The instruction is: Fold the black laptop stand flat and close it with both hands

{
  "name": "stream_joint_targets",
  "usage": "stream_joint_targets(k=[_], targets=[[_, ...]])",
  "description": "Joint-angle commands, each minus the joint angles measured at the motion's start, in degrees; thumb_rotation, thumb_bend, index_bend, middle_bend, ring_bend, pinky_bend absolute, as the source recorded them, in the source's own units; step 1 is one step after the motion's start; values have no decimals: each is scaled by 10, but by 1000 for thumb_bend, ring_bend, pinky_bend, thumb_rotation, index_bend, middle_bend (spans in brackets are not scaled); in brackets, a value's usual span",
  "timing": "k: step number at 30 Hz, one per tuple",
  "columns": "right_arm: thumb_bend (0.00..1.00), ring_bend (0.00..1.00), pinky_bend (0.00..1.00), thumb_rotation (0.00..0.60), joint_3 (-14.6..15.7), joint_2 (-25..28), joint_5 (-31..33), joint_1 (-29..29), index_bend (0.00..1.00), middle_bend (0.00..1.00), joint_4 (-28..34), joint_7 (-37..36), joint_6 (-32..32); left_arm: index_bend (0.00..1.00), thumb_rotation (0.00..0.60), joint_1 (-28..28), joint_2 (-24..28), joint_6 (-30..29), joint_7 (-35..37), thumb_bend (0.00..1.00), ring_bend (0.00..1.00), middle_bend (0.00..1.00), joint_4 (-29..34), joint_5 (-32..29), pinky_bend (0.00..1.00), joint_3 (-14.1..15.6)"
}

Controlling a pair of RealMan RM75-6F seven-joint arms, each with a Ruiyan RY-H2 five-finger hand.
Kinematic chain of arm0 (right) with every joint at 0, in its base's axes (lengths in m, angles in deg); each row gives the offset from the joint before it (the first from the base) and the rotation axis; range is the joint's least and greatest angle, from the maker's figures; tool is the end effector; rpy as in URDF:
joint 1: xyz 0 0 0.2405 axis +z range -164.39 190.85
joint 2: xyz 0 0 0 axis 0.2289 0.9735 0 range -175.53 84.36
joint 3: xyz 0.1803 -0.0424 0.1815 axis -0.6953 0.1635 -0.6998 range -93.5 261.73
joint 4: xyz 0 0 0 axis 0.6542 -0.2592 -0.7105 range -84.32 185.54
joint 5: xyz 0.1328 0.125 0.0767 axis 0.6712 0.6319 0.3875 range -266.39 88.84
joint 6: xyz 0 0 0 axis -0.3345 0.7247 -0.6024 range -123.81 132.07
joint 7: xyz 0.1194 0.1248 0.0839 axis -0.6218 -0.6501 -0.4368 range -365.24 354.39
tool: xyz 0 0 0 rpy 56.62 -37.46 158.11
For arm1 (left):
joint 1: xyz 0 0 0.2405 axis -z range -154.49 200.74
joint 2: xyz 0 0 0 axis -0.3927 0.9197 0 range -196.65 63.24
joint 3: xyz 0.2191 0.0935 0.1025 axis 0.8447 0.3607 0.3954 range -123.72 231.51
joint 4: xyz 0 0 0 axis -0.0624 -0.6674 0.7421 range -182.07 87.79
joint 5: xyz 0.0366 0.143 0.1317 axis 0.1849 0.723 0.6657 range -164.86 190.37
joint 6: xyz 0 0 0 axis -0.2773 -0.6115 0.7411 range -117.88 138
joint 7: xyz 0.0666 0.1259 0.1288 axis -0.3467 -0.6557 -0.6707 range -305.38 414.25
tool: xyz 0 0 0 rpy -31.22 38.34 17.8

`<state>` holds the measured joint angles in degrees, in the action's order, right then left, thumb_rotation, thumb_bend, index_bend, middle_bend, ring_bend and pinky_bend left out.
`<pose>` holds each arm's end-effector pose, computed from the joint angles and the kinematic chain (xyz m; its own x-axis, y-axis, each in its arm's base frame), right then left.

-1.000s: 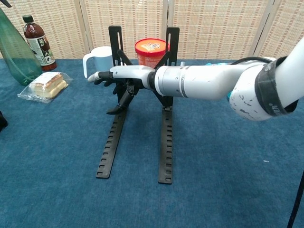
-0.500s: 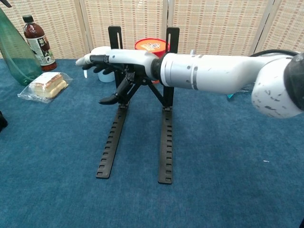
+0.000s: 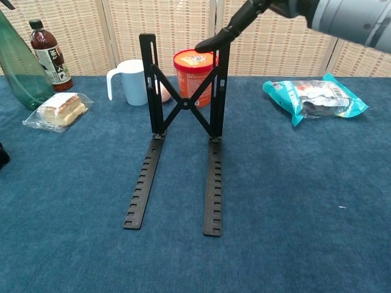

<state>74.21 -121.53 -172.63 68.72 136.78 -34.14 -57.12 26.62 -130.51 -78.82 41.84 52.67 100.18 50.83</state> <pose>-0.0215 -0.4098 0.0649 0.0439 -0.3325 0.9421 -0.7482 -0.6358 -0.1895 -0.2803 0.2197 0.1736 0.4810 -0.0540 0.8750 0.8760 -0.0115 -0.4823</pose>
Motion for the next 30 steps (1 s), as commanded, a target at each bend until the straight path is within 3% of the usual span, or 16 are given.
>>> stream_joint_targets(k=[1,9,16,21,30], targets=[[0,0,34,600,-13,29,53,-18,0,84,27,4,38,148,600,4,-2,4,0,311,94,139,-1,1,60,-2],[0,0,34,600,-20,10,87,-12,0,100,-13,-59,115,148,600,7,-5,8,-1,310,95,139,-2,1,59,-2],[0,0,34,600,-22,-11,73,-8,0,100,-56,-121,153,148,600,6,-5,8,0,310,95,139,-3,-2,60,-1],[0,0,34,600,-20,-9,41,-12,0,108,-56,-198,163,148,600,7,-6,7,-1,311,94,139,-3,-3,60,-1],[0,0,34,600,22,36,-60,-32,0,113,-26,-345,132,148,600,19,-3,20,3,311,94,139,-2,-5,60,-7]])
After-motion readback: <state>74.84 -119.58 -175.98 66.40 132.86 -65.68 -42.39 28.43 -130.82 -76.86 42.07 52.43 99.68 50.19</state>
